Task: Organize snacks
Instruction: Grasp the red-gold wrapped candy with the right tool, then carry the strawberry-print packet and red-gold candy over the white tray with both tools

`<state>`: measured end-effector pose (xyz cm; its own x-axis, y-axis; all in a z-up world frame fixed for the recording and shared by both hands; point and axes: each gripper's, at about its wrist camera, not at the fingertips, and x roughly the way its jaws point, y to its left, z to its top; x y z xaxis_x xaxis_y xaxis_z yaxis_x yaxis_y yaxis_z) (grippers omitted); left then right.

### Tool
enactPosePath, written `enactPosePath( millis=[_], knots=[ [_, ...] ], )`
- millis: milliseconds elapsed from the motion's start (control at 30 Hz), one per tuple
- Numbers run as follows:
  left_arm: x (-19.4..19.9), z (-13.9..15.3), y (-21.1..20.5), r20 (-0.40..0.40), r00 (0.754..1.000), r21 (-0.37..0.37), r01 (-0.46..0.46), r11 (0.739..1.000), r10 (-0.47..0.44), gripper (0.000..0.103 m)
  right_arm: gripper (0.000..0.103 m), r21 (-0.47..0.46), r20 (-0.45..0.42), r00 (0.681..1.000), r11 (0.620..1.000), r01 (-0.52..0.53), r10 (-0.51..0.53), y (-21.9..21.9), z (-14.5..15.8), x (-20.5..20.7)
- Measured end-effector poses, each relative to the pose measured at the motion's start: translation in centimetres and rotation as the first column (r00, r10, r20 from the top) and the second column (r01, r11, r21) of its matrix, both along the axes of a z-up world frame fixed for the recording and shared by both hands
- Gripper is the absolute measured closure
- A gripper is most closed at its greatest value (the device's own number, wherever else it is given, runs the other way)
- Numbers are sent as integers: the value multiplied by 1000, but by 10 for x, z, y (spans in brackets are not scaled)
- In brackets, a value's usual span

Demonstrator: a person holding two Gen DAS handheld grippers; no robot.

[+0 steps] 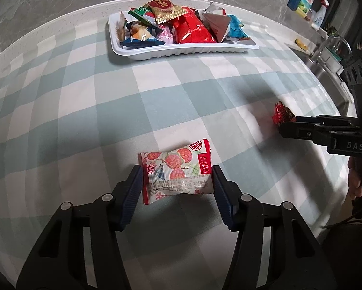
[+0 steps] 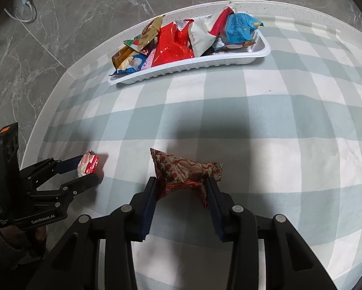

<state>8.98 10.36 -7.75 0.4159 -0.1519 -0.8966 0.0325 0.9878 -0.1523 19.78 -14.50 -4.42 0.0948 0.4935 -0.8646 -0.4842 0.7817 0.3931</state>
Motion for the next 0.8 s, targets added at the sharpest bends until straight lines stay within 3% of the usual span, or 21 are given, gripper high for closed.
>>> enactPosePath(
  millis=[800],
  knots=[
    [18, 30, 11, 51, 999, -35, -9, 999, 11, 49, 62, 102, 31, 999, 994, 34, -37, -9, 37, 11]
  ],
)
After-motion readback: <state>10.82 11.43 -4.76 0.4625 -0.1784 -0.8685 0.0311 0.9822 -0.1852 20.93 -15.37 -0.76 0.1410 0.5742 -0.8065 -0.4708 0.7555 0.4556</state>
